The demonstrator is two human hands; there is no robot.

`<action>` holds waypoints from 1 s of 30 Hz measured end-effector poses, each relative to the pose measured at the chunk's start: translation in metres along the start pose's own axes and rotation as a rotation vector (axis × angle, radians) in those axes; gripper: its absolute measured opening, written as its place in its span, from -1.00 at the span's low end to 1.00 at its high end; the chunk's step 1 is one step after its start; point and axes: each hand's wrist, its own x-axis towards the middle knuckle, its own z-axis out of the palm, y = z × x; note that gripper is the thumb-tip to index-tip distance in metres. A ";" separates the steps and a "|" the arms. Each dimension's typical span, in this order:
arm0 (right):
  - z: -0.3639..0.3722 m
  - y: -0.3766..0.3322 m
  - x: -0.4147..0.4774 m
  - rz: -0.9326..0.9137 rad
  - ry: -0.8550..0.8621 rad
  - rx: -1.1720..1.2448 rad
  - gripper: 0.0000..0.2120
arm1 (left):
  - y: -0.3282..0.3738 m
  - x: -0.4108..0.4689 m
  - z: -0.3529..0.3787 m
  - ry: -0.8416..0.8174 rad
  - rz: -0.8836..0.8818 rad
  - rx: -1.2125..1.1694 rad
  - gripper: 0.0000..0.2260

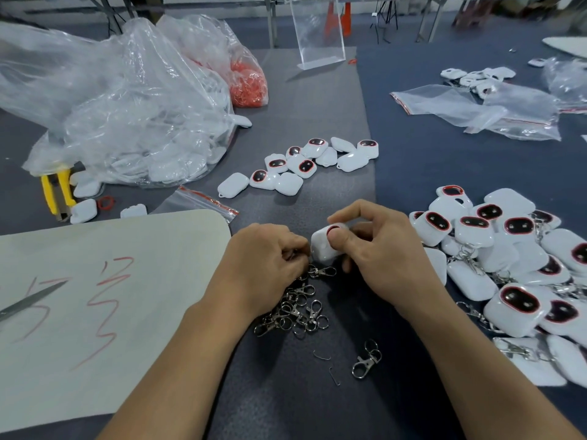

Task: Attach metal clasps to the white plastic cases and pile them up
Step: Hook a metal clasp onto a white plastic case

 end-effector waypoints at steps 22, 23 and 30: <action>0.008 -0.010 -0.005 -0.063 0.039 -0.226 -0.90 | 0.004 -0.005 0.003 0.010 -0.016 0.055 -0.74; 0.008 -0.010 -0.005 -0.058 0.037 -0.230 -0.91 | 0.005 -0.005 0.004 0.025 -0.012 0.099 -0.73; 0.003 -0.009 -0.005 0.058 -0.022 -0.104 -0.90 | 0.005 -0.008 0.011 0.186 0.073 0.241 -0.81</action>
